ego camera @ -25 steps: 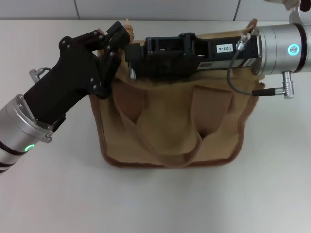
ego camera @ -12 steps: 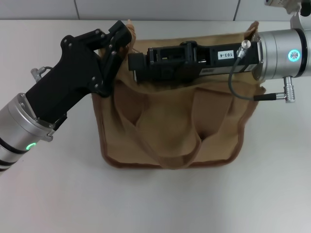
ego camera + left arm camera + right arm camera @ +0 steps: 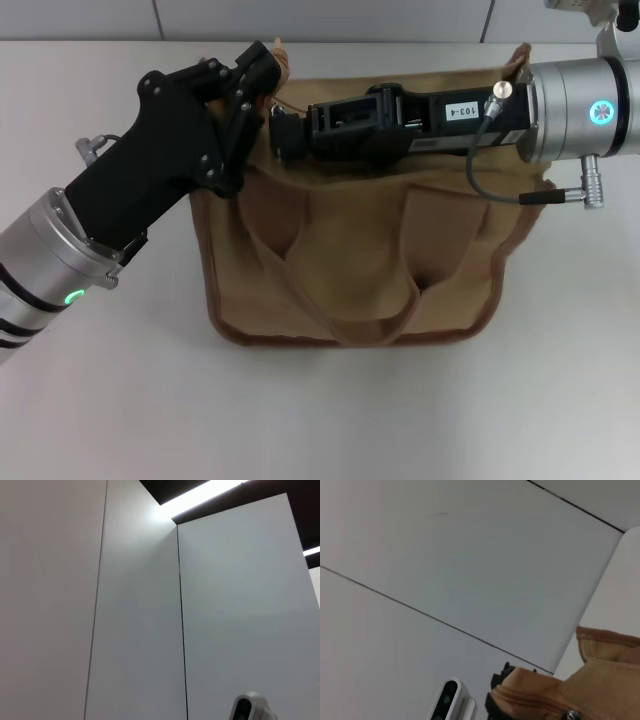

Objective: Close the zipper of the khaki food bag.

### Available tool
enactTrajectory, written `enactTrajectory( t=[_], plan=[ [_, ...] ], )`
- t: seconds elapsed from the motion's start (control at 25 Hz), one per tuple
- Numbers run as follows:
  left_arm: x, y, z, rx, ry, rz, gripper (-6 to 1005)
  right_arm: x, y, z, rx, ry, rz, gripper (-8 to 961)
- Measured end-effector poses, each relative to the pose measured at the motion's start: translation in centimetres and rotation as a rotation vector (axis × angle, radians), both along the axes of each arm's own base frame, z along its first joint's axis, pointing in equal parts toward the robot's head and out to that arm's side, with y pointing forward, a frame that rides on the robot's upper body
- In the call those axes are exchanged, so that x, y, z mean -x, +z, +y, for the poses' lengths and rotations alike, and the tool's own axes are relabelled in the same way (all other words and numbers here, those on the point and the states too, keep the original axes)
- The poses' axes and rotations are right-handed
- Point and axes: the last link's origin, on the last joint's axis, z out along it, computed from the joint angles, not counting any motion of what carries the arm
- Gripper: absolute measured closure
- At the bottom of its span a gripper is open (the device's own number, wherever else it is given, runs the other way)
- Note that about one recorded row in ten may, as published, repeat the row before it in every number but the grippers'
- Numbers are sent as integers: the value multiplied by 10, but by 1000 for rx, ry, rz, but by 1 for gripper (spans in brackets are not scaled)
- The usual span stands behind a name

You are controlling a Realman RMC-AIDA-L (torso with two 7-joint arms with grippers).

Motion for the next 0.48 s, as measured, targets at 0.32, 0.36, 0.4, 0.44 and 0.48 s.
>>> enactTrajectory(
  t=[0.32, 0.36, 0.4, 0.44, 0.48],
  plan=[
    [0, -1, 0, 4, 6, -1, 955, -2, 0, 1, -7, -9, -3, 630],
    [0, -1, 0, 4, 6, -1, 955, -2, 0, 1, -7, -9, -3, 642],
    [0, -1, 0, 4, 6, -2, 955, -2, 0, 1, -8, -11, -3, 655],
    [0, -1, 0, 3, 6, -3, 955, -3, 0, 1, -8, -13, -4, 667],
    [0, -1, 0, 2, 6, -3, 955, -3, 0, 1, -9, -14, -4, 679]
  ],
)
